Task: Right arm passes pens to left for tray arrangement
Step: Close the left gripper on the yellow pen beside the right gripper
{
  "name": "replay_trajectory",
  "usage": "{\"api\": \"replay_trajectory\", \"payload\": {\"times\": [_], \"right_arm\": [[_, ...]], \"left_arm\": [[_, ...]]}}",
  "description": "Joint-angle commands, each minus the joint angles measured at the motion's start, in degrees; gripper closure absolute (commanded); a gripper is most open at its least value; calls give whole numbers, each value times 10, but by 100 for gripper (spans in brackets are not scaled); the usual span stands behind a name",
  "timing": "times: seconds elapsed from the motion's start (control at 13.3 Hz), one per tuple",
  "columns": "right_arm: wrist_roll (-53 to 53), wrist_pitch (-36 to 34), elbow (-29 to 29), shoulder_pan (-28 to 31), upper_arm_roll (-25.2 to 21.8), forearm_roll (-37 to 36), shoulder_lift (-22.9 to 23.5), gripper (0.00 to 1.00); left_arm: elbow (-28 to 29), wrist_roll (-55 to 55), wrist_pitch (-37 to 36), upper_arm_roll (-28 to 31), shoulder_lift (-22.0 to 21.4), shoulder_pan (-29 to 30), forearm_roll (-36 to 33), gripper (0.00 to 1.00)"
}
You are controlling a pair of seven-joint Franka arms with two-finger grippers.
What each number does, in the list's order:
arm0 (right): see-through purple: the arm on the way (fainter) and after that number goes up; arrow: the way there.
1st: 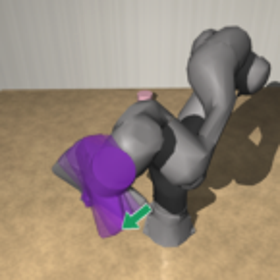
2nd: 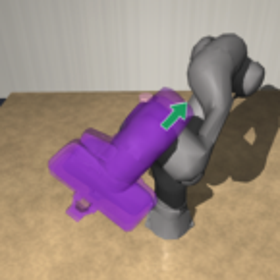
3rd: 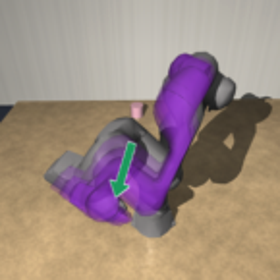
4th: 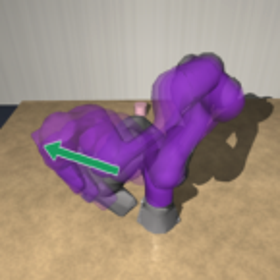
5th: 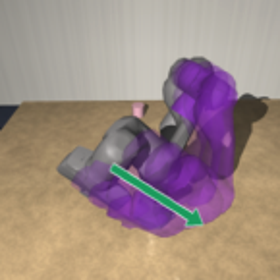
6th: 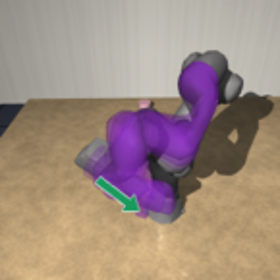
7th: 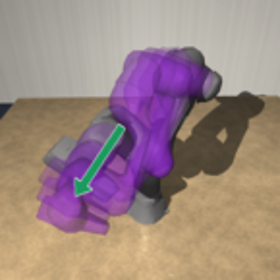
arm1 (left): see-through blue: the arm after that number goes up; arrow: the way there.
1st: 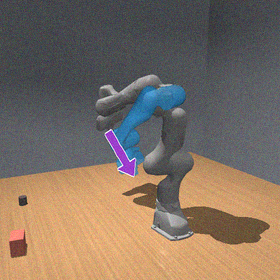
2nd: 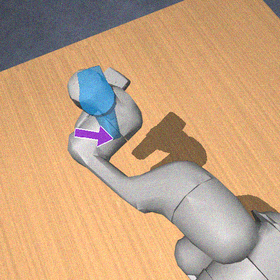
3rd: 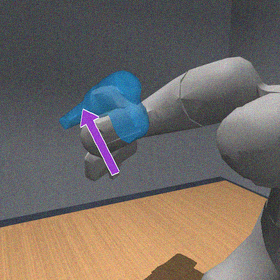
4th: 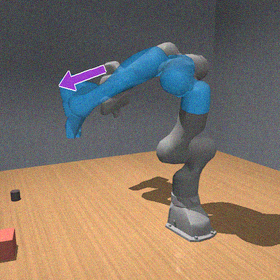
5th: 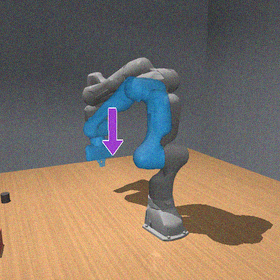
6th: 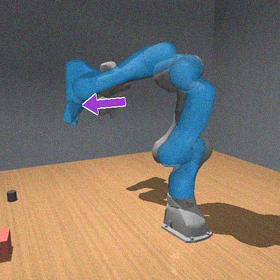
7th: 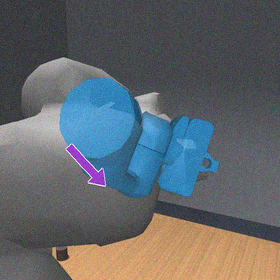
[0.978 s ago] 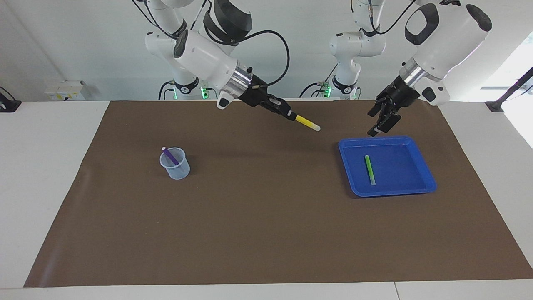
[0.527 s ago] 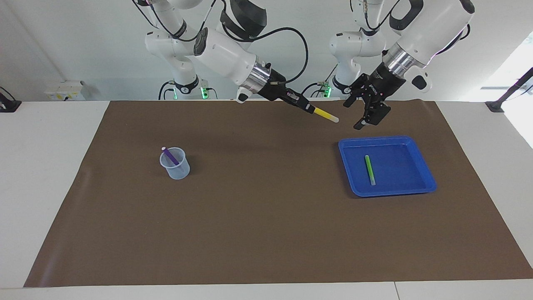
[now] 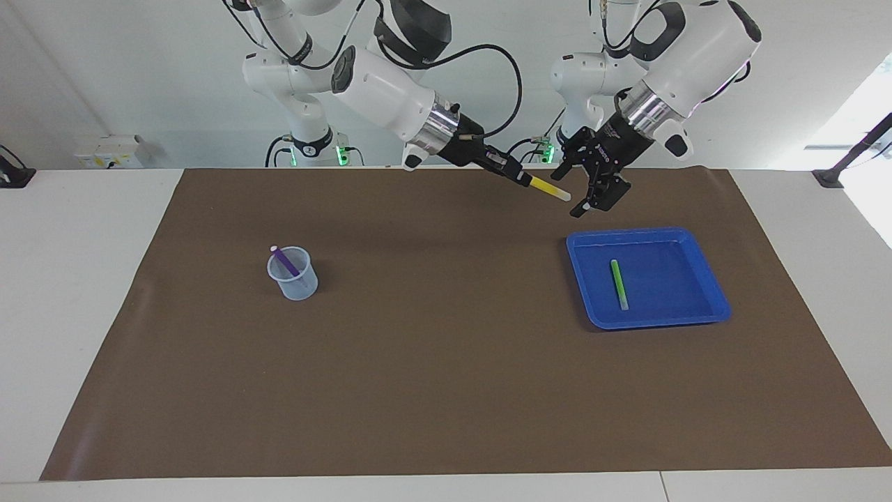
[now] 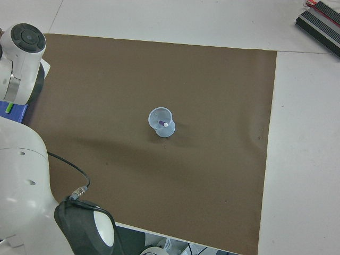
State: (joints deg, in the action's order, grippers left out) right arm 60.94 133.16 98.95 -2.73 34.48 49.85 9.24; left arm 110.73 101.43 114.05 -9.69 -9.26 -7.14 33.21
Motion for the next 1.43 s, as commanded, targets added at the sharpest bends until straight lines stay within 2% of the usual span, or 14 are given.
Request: {"api": "replay_trajectory", "payload": {"times": [0.0,0.23,0.45,0.6,0.83,1.28,1.35], "right_arm": [[4,6,-5,3,6,4,6,100],[4,7,-5,2,6,3,6,100],[3,9,-5,-3,6,3,6,100],[3,10,-4,-3,6,3,6,100],[2,10,-3,-3,6,3,5,100],[1,10,-2,-3,6,3,5,100],[1,10,-2,-3,6,3,5,100]], "left_arm": [[39,6,21,5,-30,-16,11,5],[40,6,21,5,-30,-16,11,13],[40,6,21,6,-30,-16,11,32],[47,5,22,6,-36,-25,11,35],[51,5,26,6,-38,-25,11,49],[47,3,16,6,-39,-21,11,51],[47,3,16,6,-39,-21,11,58]]}}
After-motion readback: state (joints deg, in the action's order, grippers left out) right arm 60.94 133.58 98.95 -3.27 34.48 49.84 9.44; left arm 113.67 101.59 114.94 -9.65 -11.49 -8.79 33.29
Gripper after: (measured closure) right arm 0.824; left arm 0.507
